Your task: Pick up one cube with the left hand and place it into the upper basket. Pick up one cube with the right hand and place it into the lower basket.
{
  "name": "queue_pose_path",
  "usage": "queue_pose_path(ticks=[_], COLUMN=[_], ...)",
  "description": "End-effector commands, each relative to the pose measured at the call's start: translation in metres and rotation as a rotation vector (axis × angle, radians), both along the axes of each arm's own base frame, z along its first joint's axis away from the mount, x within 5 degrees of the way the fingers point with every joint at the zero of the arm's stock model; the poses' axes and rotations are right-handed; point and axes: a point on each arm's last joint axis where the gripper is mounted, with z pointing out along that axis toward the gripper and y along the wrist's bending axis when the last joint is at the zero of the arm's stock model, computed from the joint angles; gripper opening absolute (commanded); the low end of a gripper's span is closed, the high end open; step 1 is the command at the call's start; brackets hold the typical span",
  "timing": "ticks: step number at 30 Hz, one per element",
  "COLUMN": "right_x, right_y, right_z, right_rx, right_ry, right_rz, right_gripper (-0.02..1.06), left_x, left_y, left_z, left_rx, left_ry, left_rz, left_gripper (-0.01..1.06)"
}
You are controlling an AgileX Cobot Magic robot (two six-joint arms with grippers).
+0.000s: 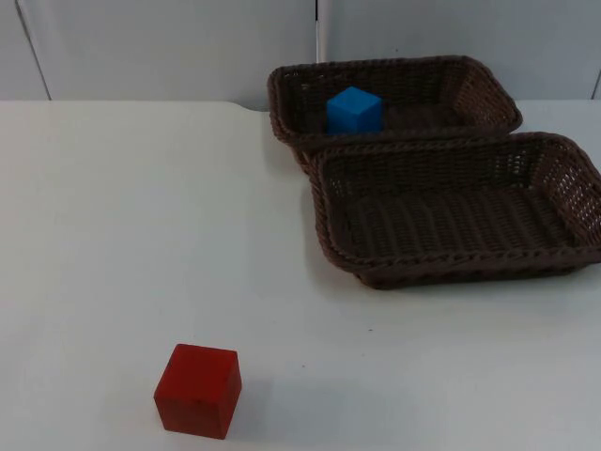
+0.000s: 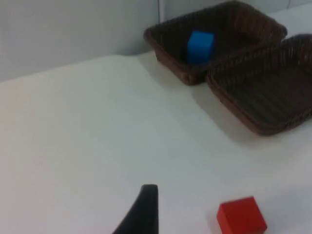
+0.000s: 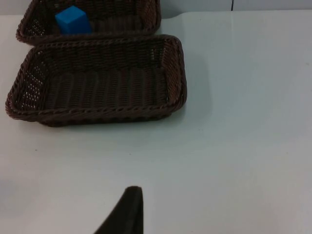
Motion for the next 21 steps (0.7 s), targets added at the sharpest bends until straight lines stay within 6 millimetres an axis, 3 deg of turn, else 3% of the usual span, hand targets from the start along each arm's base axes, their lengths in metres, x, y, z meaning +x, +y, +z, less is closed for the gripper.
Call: queue_pose_path(ticks=[1,9,21], right_x=[0.001,0.001,0.001], right_y=[0.000,0.000,0.000], right_z=[-0.001,-0.001,-0.001], right_rx=[-0.001,-0.001,-0.007], right_ry=[-0.002,-0.002,-0.002], right_rz=[-0.007,-0.007,-0.011], right_gripper=[1.05,1.05,1.05], left_x=[0.000,0.004,0.005], left_y=[-0.001,-0.002,-0.001], left_z=[-0.007,-0.033,-0.033], left_rx=[-0.011,0.014,0.021], left_ry=[0.024,0.093,0.080], left_rz=[-0.001,0.001,0.005], left_gripper=[0.92,0.92,0.92])
